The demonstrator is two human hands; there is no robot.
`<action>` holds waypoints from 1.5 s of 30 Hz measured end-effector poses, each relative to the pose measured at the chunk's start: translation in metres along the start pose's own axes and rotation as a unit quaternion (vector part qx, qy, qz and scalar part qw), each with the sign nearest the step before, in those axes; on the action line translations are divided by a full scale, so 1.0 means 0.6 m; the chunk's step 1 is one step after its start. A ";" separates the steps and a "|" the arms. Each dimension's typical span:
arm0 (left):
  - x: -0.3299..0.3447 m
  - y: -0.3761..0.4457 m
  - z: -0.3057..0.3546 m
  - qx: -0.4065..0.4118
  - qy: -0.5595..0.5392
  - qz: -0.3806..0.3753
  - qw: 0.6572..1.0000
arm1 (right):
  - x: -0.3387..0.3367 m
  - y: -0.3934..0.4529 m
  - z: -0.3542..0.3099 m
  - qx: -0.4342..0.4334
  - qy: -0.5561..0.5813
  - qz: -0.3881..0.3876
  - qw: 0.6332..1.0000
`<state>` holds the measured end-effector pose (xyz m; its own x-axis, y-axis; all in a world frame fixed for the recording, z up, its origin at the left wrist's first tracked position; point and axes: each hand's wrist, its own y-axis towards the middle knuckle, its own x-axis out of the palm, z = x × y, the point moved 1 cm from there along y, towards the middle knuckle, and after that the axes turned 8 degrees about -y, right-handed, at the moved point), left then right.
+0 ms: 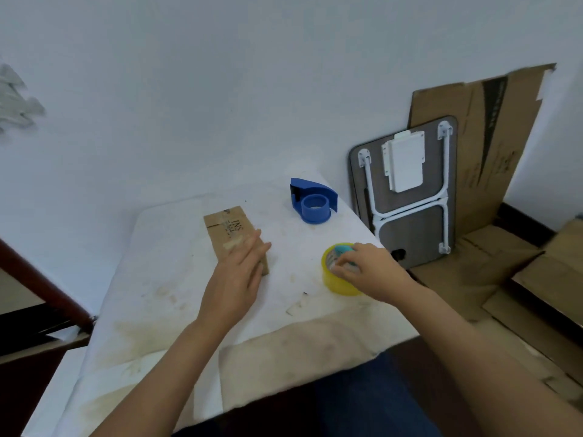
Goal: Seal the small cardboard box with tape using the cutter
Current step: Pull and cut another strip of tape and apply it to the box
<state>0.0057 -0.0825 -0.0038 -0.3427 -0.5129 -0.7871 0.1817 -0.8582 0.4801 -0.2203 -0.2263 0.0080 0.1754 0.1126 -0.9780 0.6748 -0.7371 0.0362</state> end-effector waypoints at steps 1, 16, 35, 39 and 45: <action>0.006 0.001 0.009 -0.006 -0.021 -0.002 1.000 | 0.002 -0.007 0.003 -0.010 -0.027 -0.021 0.999; 0.049 0.043 0.063 -0.310 -0.390 -0.090 0.862 | 0.004 -0.031 -0.014 -0.017 0.166 0.025 0.986; -0.034 0.047 0.082 -0.292 -0.332 -0.049 0.896 | 0.020 -0.034 -0.071 -0.021 0.479 -0.015 0.878; -0.037 0.050 0.075 -0.277 -0.323 -0.061 0.903 | 0.024 -0.034 -0.074 -0.020 0.485 -0.019 0.874; -0.037 0.056 0.067 -0.282 -0.314 -0.065 0.904 | 0.029 -0.039 -0.081 -0.012 0.493 -0.018 0.870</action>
<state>-0.0178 -0.0989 0.0452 -0.8184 -0.4452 -0.3633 0.4824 -0.8758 -0.0136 -0.1983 -0.1746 0.0003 0.6753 0.6608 -0.3275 0.7053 -0.7084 0.0251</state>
